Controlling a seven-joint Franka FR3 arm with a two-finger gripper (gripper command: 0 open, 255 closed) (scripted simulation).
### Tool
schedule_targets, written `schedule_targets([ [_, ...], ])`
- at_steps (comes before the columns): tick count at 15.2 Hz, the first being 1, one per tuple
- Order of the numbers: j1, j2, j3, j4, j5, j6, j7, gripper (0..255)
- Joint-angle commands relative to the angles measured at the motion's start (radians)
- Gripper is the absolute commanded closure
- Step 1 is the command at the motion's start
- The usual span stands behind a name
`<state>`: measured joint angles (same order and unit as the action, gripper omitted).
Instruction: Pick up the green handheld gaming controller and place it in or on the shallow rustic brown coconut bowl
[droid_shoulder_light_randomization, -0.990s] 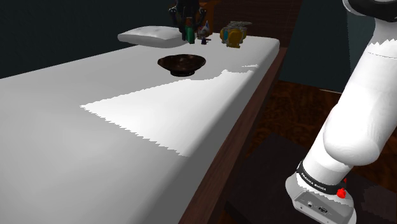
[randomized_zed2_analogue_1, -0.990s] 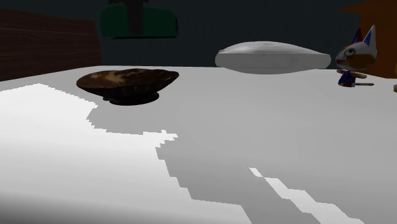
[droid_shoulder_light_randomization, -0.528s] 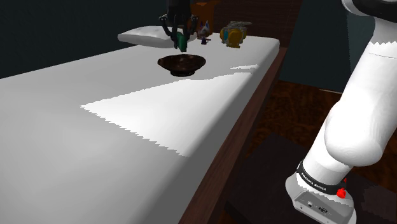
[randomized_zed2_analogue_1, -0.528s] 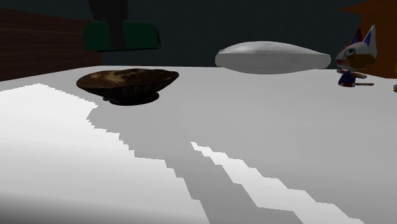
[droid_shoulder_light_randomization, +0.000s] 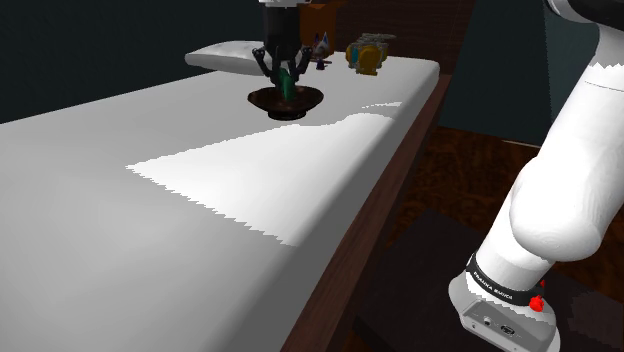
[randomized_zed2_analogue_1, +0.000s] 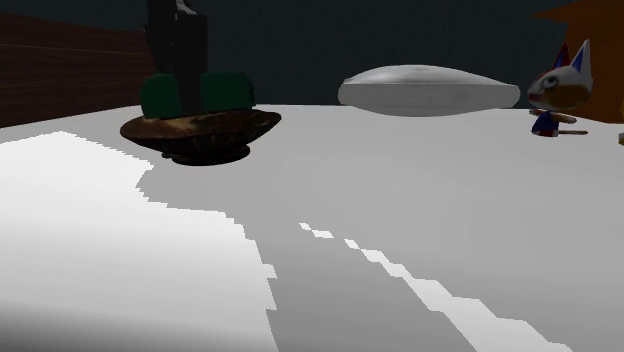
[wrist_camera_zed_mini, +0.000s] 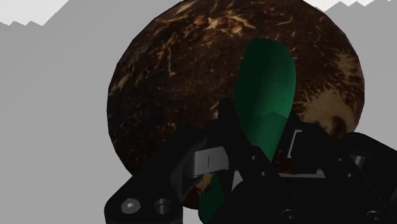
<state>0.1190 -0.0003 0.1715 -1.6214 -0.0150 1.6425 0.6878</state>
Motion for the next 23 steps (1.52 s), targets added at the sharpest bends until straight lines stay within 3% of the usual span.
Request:
schedule_targets([
  [1, 0.000, -0.003, 0.000, -0.013, 0.001, 0.011, 0.000, 255],
  [8, 0.000, -0.003, 0.000, -0.013, 0.001, 0.011, 0.000, 255],
  [9, 0.000, -0.003, 0.000, -0.013, 0.001, 0.011, 0.000, 0],
  [14, 0.000, -0.003, 0.000, -0.013, 0.001, 0.011, 0.000, 0],
  [18, 0.003, 0.032, 0.003, 0.159, -0.006, -0.128, 0.004, 0],
  [23, 0.003, 0.032, 0.003, 0.159, -0.006, -0.128, 0.004, 0],
])
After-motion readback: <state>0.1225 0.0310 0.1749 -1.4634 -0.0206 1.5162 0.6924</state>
